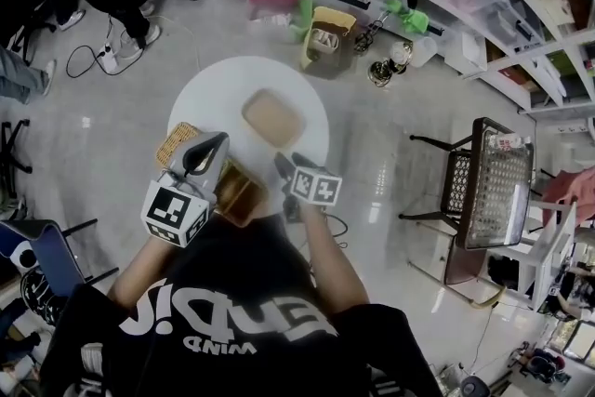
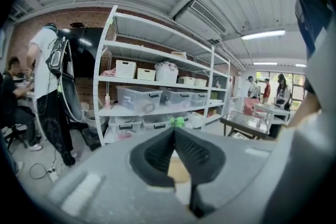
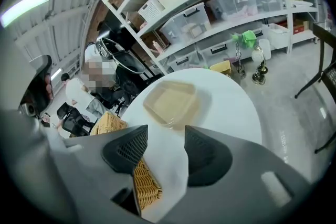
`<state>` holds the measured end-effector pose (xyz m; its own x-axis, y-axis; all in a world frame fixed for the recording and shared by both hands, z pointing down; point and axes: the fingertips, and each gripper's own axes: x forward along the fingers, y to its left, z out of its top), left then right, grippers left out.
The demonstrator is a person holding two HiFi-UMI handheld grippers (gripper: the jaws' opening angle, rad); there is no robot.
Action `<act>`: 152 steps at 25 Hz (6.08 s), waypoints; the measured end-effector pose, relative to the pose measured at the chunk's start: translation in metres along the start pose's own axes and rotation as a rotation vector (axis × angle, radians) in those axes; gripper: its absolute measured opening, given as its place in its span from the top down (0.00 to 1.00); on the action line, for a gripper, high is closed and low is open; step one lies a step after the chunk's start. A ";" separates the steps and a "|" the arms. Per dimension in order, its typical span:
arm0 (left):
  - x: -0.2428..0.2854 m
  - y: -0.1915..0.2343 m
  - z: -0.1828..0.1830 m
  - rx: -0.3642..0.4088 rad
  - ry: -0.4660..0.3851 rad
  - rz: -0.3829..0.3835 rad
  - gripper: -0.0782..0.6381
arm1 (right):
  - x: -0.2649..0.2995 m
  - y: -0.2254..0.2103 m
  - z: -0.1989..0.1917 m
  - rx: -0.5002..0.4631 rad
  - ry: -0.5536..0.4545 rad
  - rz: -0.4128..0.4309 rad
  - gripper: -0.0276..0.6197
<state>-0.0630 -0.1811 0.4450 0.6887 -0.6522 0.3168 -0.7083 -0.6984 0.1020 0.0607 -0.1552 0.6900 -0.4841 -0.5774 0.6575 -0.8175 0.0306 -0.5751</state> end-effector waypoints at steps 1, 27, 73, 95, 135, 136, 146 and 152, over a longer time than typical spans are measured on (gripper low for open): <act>0.002 0.002 -0.001 -0.003 0.005 0.000 0.89 | 0.004 -0.002 -0.002 0.004 0.012 0.002 0.62; 0.018 0.030 -0.020 -0.027 0.068 0.024 0.89 | 0.049 -0.005 -0.008 0.084 0.102 0.077 0.85; -0.016 0.003 -0.003 -0.050 -0.027 0.049 0.89 | -0.069 0.090 0.073 -0.101 -0.231 0.285 0.95; -0.056 -0.006 0.034 -0.057 -0.136 0.059 0.89 | -0.226 0.139 0.103 -0.394 -0.551 0.084 0.95; -0.063 -0.028 0.011 -0.029 -0.128 0.081 0.89 | -0.245 0.121 0.070 -0.486 -0.626 -0.053 0.95; -0.063 -0.029 0.011 -0.030 -0.127 0.085 0.89 | -0.246 0.120 0.070 -0.486 -0.624 -0.051 0.95; -0.062 -0.039 0.000 -0.036 -0.122 0.106 0.89 | -0.245 0.113 0.064 -0.484 -0.617 -0.040 0.95; -0.063 -0.040 0.001 -0.029 -0.122 0.110 0.89 | -0.245 0.113 0.066 -0.481 -0.626 -0.035 0.95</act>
<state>-0.0781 -0.1123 0.4202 0.6190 -0.7566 0.2106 -0.7836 -0.6131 0.1007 0.1071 -0.0642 0.4319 -0.3071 -0.9318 0.1932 -0.9433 0.2712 -0.1915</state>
